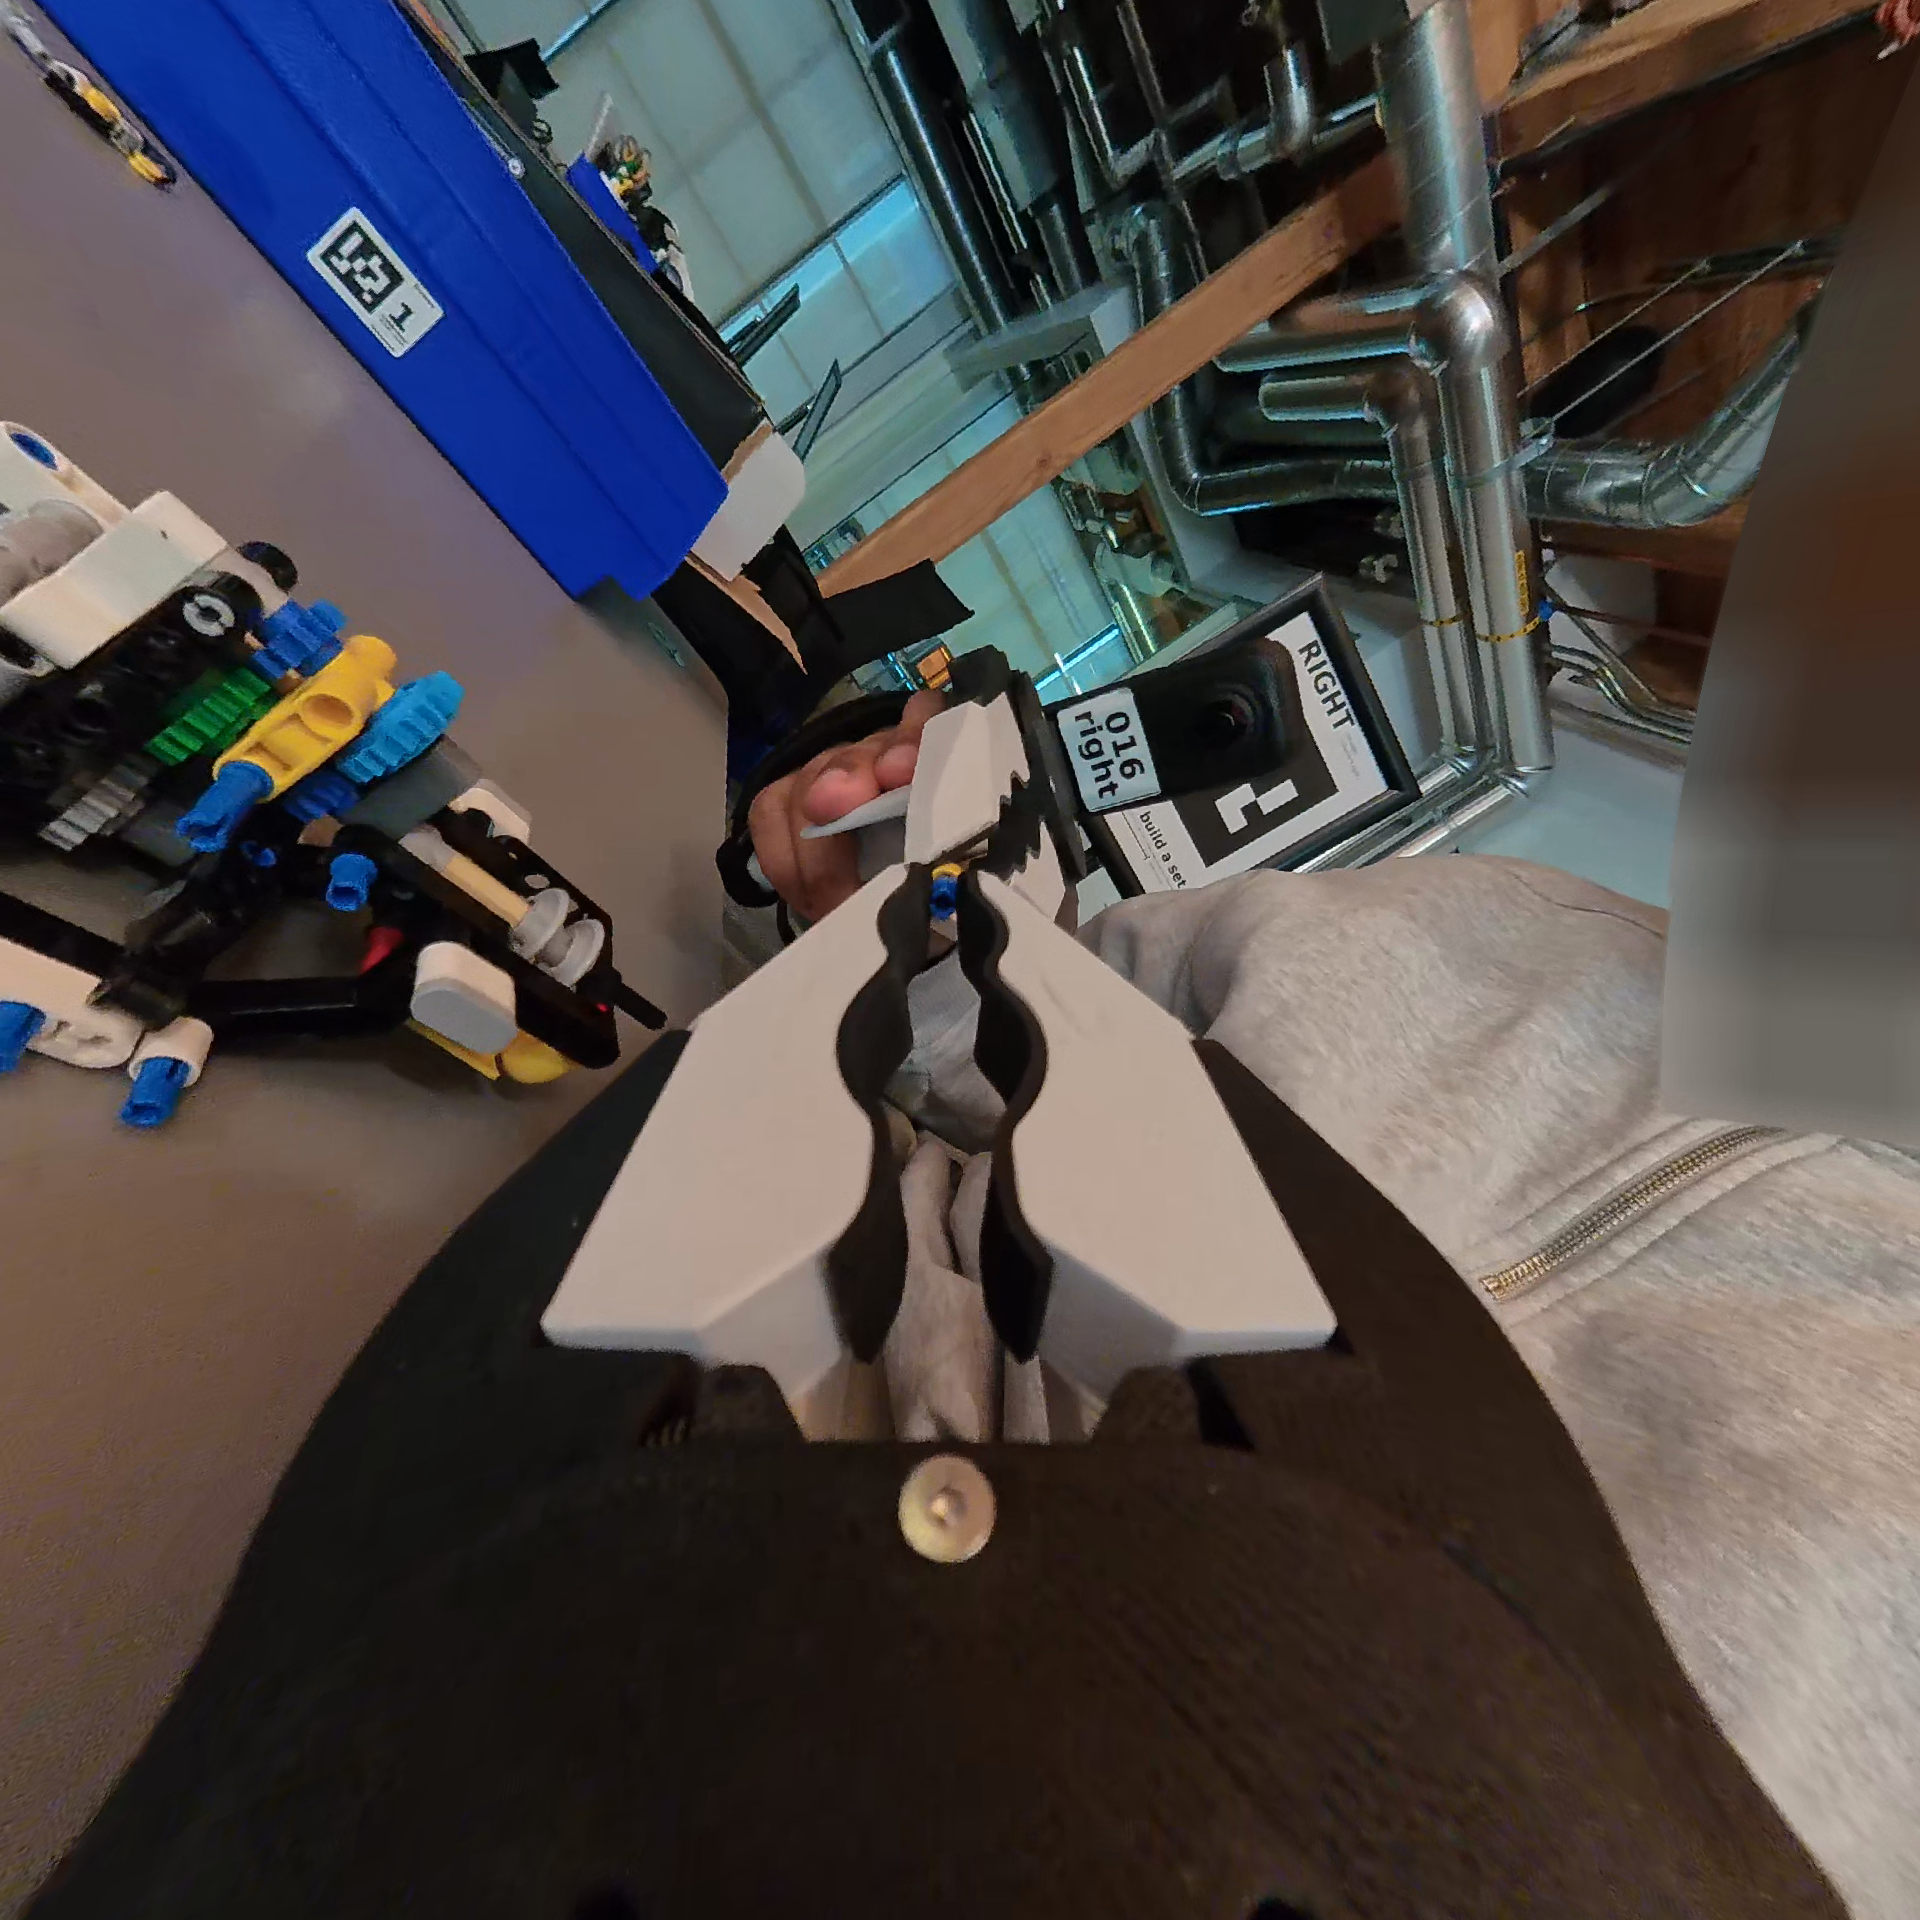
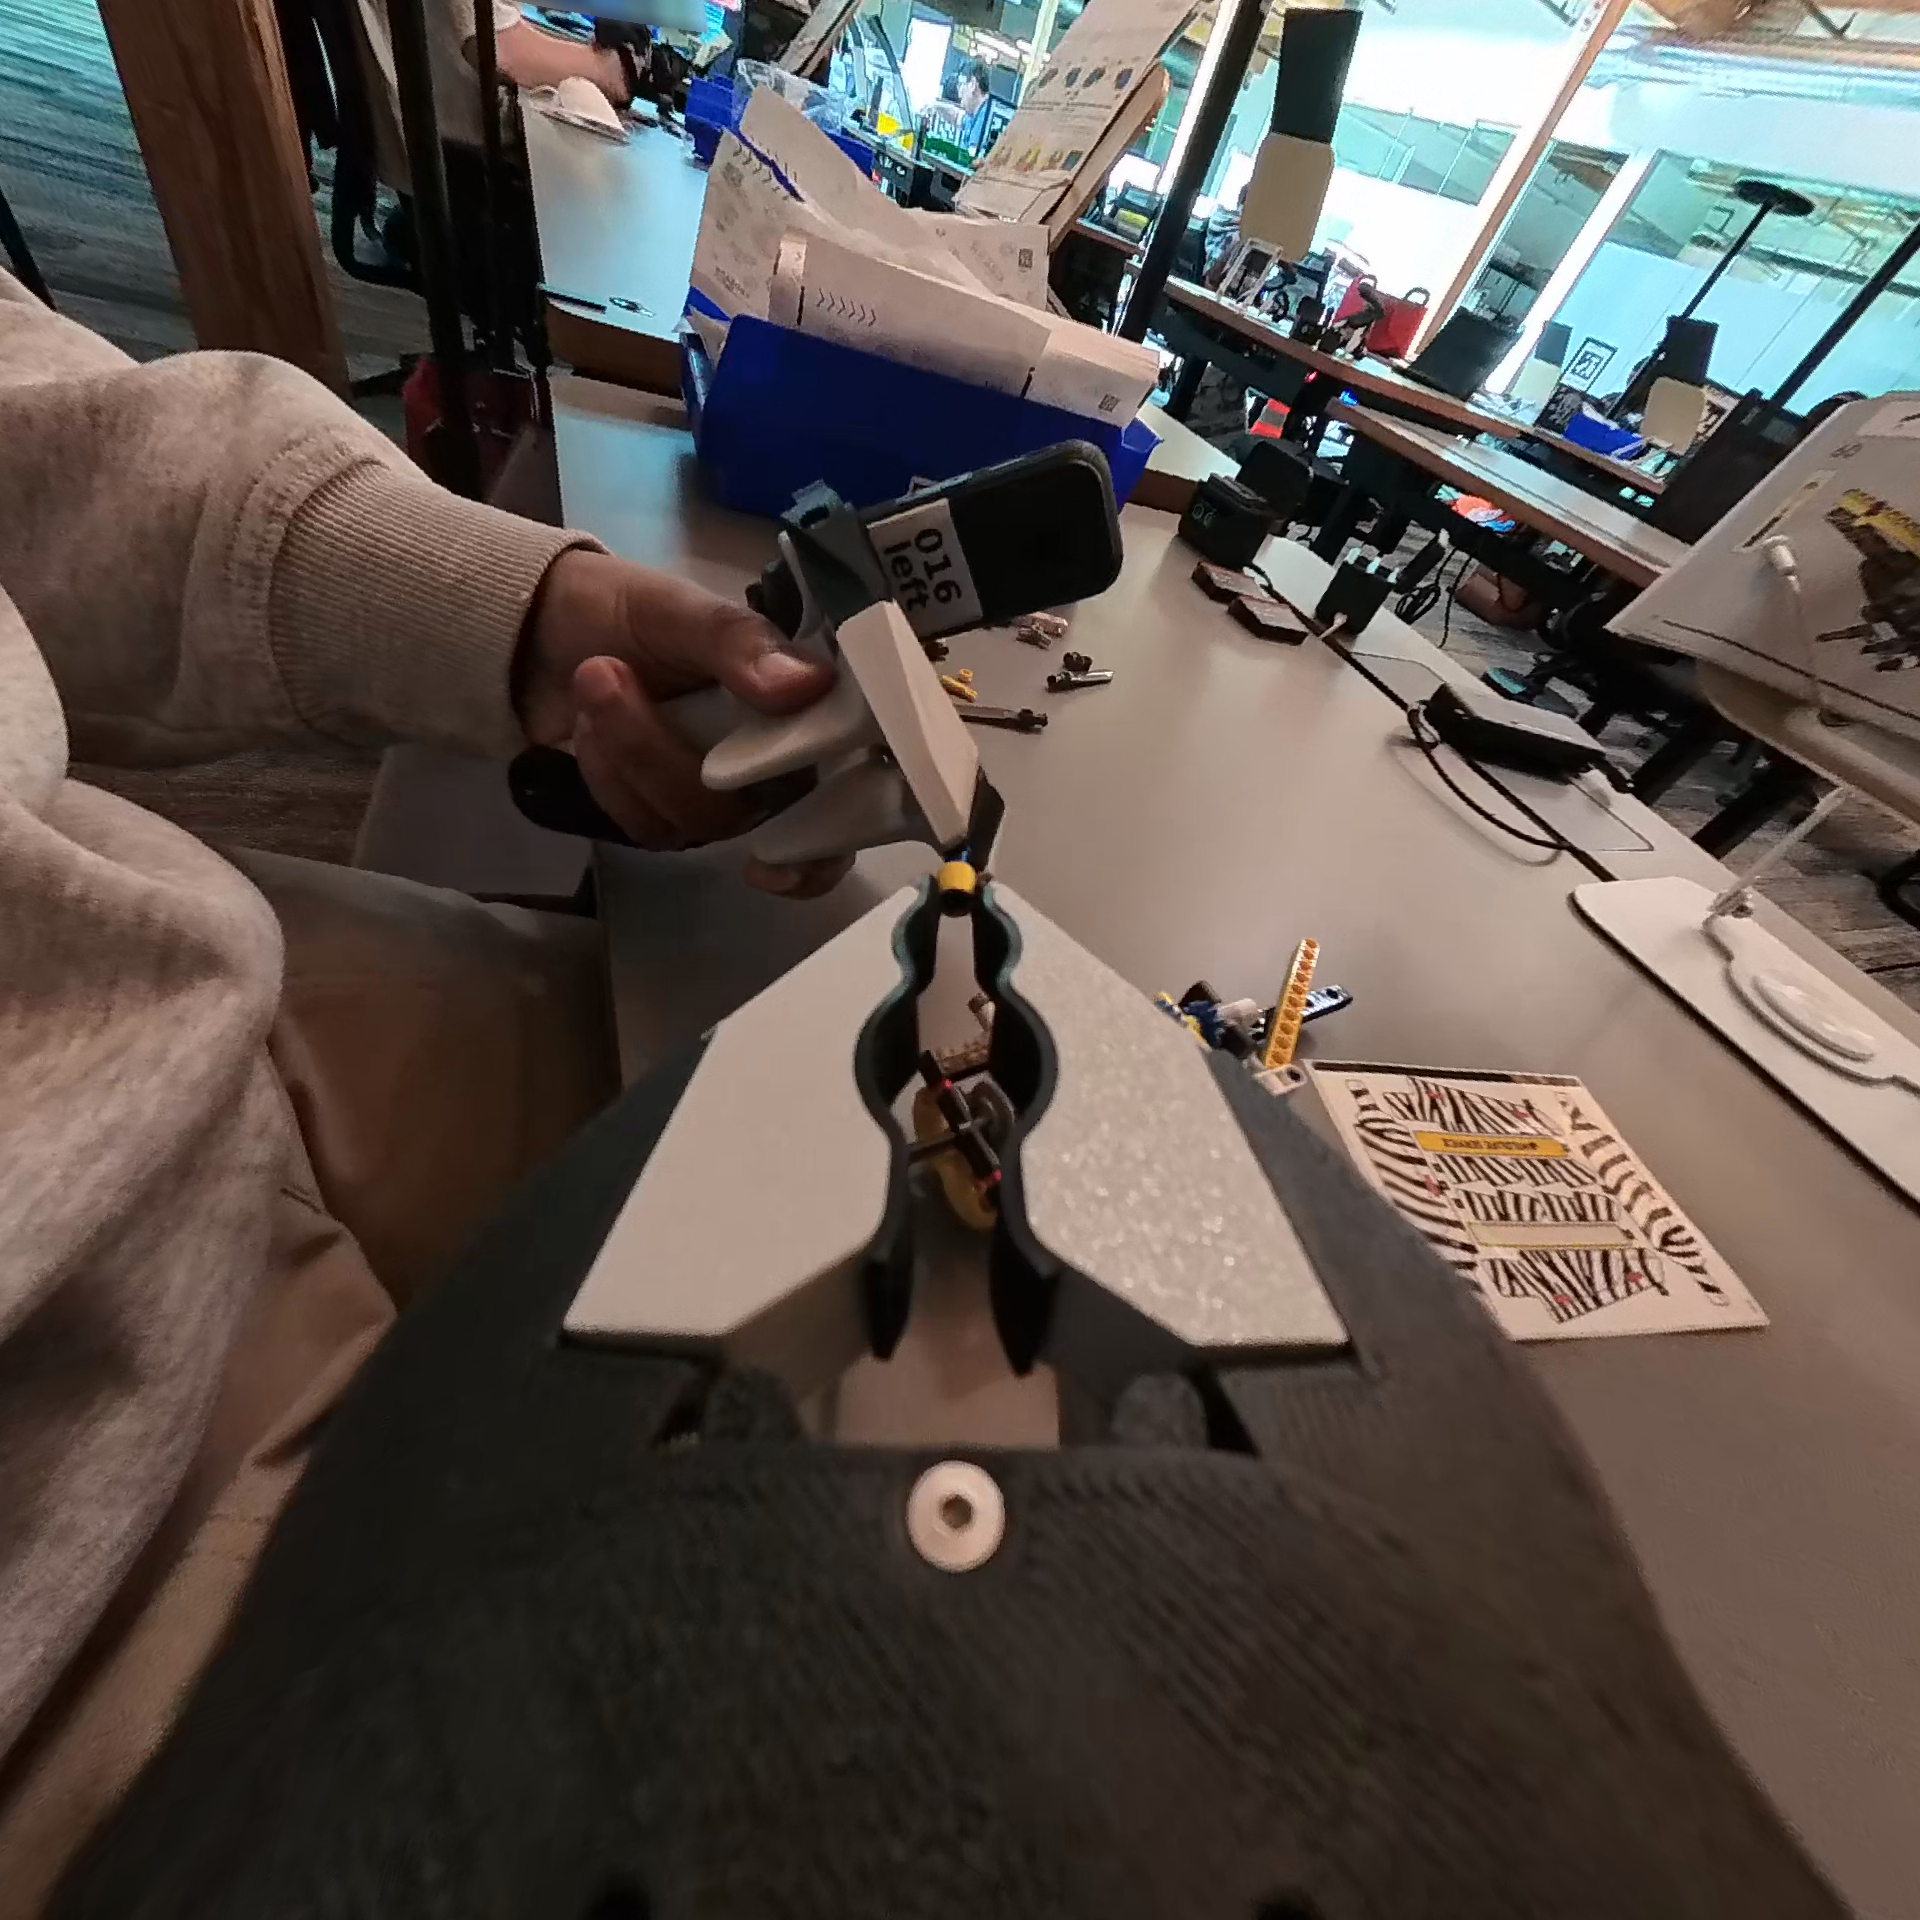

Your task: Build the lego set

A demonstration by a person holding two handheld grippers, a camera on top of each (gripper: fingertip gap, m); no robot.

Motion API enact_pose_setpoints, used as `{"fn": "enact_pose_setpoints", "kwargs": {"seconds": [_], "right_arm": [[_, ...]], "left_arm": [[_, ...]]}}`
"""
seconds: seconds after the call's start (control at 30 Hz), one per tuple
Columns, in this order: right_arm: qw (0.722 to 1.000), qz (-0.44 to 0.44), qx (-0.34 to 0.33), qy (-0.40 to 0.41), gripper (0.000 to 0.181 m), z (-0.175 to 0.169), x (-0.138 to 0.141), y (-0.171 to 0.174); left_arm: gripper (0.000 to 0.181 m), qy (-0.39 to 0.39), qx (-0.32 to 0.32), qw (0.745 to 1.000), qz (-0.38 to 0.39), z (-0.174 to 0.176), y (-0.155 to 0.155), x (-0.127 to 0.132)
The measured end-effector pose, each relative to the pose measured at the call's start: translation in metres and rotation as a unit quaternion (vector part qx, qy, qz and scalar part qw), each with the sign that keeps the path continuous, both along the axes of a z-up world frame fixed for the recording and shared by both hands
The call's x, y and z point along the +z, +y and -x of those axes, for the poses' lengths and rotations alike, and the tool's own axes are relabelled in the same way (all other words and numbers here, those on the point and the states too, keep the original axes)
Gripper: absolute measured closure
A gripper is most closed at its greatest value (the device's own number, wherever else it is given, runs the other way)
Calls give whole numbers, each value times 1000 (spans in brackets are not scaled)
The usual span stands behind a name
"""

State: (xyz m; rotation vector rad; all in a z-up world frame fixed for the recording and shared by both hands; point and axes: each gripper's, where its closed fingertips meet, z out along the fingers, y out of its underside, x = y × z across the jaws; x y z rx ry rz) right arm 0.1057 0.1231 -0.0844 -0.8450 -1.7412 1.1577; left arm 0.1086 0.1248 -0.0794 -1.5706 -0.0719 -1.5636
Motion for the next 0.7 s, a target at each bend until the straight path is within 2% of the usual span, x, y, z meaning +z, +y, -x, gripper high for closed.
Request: {"fn": "enact_pose_setpoints", "kwargs": {"seconds": [0.63,0.67,0.7], "right_arm": [[1000,-16,-8,2,176,3,-2,0],[1000,-16,-9,6,176,3,-2,0],[1000,-15,-7,7,176,3,-2,0]], "left_arm": [[176,-5,-2,1000,1,-1,2,-2],[174,-8,-6,1000,-1,-1,1,-2],[161,-10,-16,1000,-2,-3,-1,-1]]}}
